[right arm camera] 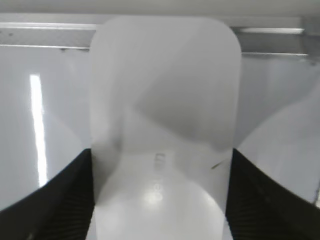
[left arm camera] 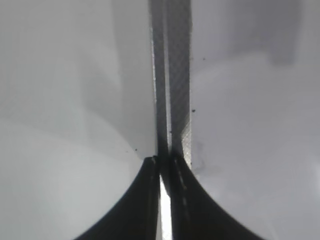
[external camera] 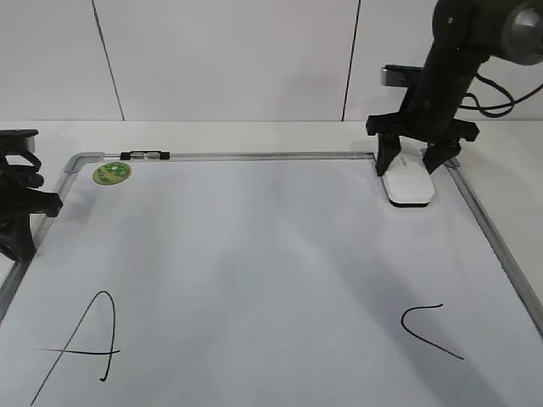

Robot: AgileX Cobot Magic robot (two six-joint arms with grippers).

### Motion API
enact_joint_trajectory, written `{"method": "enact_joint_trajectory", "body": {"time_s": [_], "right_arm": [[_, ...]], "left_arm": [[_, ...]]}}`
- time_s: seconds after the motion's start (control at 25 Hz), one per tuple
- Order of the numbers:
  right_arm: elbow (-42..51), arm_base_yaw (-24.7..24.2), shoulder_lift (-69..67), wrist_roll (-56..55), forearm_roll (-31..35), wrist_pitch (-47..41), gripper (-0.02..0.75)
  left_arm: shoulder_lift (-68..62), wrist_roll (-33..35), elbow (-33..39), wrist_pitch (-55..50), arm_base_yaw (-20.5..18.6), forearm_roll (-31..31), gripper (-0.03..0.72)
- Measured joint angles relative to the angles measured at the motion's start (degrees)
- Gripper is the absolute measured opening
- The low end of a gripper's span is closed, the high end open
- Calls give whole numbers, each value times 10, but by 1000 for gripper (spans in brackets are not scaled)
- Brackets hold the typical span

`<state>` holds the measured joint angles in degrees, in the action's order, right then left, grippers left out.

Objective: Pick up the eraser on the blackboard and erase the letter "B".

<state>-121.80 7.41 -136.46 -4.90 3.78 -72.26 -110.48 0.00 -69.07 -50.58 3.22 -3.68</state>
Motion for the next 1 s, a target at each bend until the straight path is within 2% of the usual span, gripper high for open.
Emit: {"method": "enact_joint_trajectory", "body": {"time_s": [0.28,0.44,0.6,0.8,0.92,1.0], "right_arm": [[7,-21,6,2,7,-3,531],[7,2,6,2,2,-3,531],[7,65,6,2,5,5,531],[9,171,6,2,17,7,531],[9,193,5,11,17,7,531],[9,192,5,13,17,7,531]], "left_arm": [[0,0,0,-2,0,-2,16],[0,0,0,-9,0,-2,16],[0,0,-1,-14,-1,0,16],[0,0,-1,-16,-1,-2,16],[0,0,-1,-17,-1,-2,16],[0,0,-1,-17,-1,-2,16]]}}
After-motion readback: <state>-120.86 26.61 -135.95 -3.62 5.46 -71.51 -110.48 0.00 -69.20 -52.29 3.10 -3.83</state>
